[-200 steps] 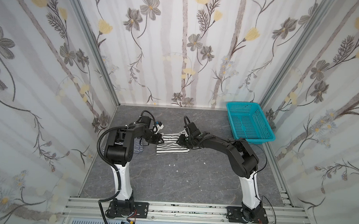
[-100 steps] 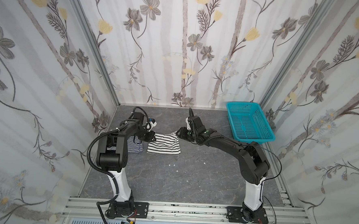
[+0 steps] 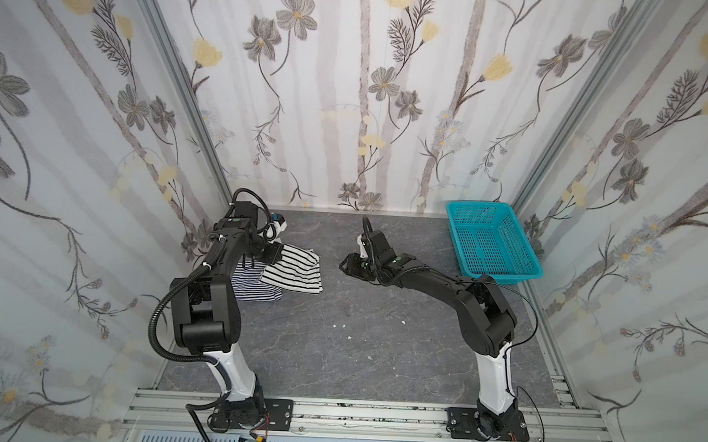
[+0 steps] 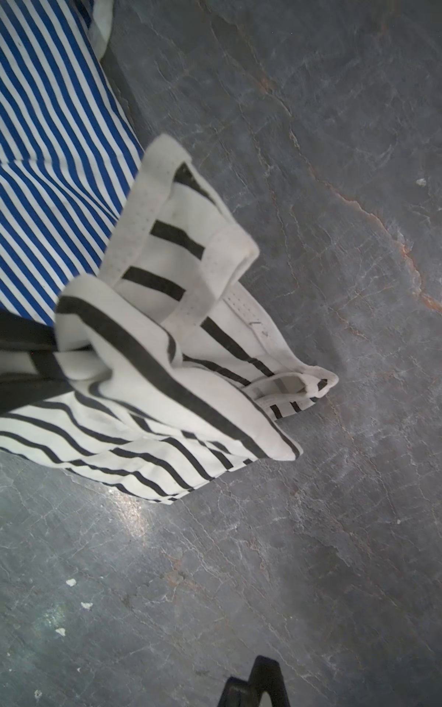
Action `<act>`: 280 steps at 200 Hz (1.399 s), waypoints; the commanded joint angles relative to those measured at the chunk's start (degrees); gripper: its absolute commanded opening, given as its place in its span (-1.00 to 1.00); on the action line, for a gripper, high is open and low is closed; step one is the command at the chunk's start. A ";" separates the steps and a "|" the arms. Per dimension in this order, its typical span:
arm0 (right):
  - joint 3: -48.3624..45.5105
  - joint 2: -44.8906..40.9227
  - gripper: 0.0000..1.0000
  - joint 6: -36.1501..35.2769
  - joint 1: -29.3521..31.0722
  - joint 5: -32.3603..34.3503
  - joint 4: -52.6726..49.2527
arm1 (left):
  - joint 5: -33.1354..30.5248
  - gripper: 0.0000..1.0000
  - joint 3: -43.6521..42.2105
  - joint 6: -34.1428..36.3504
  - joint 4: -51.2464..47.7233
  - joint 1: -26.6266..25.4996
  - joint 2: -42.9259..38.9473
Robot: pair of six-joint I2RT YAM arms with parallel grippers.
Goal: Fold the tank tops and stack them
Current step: 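Carry the striped bundle with the left gripper onto the blue-striped top while right releases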
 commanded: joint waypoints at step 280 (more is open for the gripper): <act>4.41 3.69 -0.07 -0.05 0.89 -0.87 -1.89 | 2.61 -1.00 18.91 16.30 -16.25 19.24 13.49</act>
